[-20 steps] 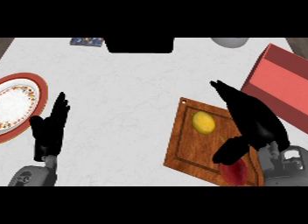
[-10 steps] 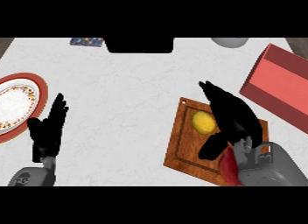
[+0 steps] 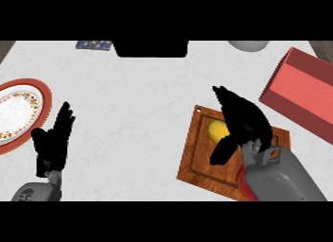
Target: Pick the lemon from the cutting board and place it in the cardboard box
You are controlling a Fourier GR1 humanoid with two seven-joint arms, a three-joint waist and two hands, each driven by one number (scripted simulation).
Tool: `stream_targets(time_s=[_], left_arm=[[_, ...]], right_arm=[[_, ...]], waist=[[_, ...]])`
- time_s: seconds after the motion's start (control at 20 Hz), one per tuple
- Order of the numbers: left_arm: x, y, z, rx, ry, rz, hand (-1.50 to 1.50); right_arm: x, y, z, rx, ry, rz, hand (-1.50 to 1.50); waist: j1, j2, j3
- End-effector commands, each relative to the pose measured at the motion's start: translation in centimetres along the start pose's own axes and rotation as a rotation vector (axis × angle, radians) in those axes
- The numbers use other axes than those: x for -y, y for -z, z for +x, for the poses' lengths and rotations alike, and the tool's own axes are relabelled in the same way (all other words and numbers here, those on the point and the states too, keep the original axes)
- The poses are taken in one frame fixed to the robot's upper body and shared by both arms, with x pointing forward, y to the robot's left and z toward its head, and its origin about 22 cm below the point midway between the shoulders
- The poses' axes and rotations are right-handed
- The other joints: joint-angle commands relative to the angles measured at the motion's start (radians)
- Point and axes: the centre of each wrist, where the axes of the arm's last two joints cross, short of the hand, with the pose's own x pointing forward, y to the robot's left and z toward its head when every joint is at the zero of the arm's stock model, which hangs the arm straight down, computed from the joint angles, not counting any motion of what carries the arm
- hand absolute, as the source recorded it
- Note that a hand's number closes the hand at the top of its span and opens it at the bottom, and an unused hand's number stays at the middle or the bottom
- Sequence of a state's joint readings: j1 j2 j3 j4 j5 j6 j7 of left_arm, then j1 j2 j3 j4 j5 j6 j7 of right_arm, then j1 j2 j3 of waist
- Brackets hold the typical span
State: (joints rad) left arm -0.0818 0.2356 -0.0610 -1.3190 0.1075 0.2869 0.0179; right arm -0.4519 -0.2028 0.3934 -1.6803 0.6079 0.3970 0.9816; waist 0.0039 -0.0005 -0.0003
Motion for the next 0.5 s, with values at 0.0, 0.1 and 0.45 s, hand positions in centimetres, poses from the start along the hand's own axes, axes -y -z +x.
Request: stream_targets(time_s=[0.0,0.1,0.45], left_arm=[[0.2,0.4,0.5,0.009,-0.002,0.005,0.0],[-2.5,0.4,1.1,-0.002,0.002,0.002,0.0],[-1.1,0.5,0.1,0.015,0.002,0.015,0.0]], right_arm=[[-0.9,0.3,0.6,-0.092,-0.045,0.028,-1.5],[0.4,0.4,0.7,-0.115,-0.069,0.021,-1.5],[-2.4,2.3,-0.6,-0.128,-0.11,0.061,-1.5]], waist=[[-0.002,0.0,0.0],[-0.001,-0.001,0.0],[-0.001,0.0,0.0]])
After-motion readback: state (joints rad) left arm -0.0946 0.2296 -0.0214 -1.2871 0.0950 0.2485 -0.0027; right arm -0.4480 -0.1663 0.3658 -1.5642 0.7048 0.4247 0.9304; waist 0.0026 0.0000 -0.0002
